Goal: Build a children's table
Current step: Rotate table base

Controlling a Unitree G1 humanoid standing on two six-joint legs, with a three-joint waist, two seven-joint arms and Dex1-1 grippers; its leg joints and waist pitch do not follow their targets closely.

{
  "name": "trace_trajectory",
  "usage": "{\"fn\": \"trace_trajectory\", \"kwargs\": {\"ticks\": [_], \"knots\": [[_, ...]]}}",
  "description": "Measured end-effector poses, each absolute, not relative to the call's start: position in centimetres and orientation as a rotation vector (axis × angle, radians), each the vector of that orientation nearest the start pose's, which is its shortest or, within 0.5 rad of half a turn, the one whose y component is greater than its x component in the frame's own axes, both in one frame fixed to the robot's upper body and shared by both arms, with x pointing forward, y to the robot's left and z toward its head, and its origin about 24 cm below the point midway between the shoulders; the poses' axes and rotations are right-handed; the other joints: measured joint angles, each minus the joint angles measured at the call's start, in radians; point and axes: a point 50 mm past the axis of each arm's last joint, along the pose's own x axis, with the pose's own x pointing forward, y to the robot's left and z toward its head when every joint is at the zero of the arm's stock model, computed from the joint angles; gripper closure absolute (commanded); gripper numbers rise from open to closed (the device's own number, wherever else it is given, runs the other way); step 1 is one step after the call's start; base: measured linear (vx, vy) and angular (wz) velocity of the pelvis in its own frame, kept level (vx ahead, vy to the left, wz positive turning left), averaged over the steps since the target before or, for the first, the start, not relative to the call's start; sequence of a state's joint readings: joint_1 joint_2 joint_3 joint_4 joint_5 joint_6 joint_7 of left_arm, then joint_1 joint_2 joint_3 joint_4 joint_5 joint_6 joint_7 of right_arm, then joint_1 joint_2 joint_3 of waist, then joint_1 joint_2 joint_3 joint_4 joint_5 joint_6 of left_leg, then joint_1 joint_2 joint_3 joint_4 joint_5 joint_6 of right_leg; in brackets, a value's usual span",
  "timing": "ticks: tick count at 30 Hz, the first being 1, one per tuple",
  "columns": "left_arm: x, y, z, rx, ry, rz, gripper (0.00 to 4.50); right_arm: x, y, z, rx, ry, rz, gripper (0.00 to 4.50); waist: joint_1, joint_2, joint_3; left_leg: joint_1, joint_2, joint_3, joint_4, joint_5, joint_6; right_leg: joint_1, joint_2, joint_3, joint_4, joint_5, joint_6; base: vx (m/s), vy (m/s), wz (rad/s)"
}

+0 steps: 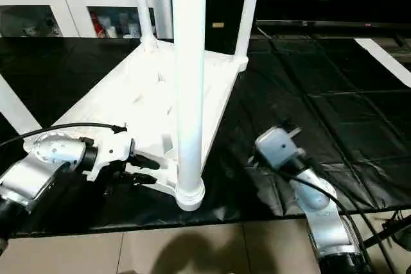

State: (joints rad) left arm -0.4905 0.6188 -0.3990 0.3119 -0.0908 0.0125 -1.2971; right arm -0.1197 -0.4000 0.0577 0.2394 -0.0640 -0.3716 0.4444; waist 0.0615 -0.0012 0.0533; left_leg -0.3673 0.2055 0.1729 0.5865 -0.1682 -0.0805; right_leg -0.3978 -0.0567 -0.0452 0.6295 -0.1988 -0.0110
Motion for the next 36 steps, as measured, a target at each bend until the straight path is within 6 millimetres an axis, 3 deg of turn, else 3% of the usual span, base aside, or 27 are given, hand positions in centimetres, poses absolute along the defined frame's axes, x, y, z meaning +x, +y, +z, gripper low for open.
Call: {"fn": "trace_trajectory", "kwargs": {"ticks": [12, 17, 20, 29, 36], "knots": [[29.5, 16.0, 7.6, 0.741, 0.425, -1.580, 4.46, 26.0, -19.6, 4.7, -0.535, -0.020, 0.686, 0.00, -0.003, 0.007, -0.003, 0.000, 0.000, 0.000, 0.001, 0.000, 0.000, 0.001, 0.000, 0.000, 0.000, 0.000, 0.000, 0.000, 0.000, 0.00], [29.9, 15.7, 7.7, 0.832, 0.421, -1.609, 4.49, 25.5, -19.3, 4.7, -0.527, -0.002, 0.743, 0.00, -0.002, 0.008, -0.004, 0.005, 0.000, 0.000, 0.002, 0.000, 0.000, 0.007, 0.000, 0.000, 0.000, 0.000, 0.000, 0.000, 0.000, 0.00], [30.2, 15.7, 7.7, 0.858, 0.442, -1.609, 4.49, 25.3, -19.2, 4.5, -0.524, 0.013, 0.759, 0.00, -0.006, 0.008, -0.003, 0.015, 0.000, 0.000, 0.001, 0.000, 0.000, 0.012, 0.000, 0.000, 0.000, -0.003, 0.005, 0.000, 0.000, 0.00], [30.9, 15.1, 7.1, 0.669, 0.527, -1.490, 4.49, 25.3, -19.0, 4.9, -0.511, 0.018, 0.773, 0.00, -0.005, 0.012, -0.005, 0.018, -0.001, -0.001, 0.001, 0.000, 0.000, 0.014, -0.001, -0.001, -0.005, -0.003, 0.006, 0.000, 0.000, 0.00], [30.7, 14.7, 6.5, 0.461, 0.575, -1.367, 4.49, 25.3, -18.9, 5.1, -0.507, 0.020, 0.777, 0.00, -0.030, 0.011, -0.004, 0.017, -0.001, -0.006, 0.001, -0.001, 0.001, 0.014, -0.003, -0.009, -0.019, -0.003, 0.005, 0.000, 0.000, 0.00]]}}
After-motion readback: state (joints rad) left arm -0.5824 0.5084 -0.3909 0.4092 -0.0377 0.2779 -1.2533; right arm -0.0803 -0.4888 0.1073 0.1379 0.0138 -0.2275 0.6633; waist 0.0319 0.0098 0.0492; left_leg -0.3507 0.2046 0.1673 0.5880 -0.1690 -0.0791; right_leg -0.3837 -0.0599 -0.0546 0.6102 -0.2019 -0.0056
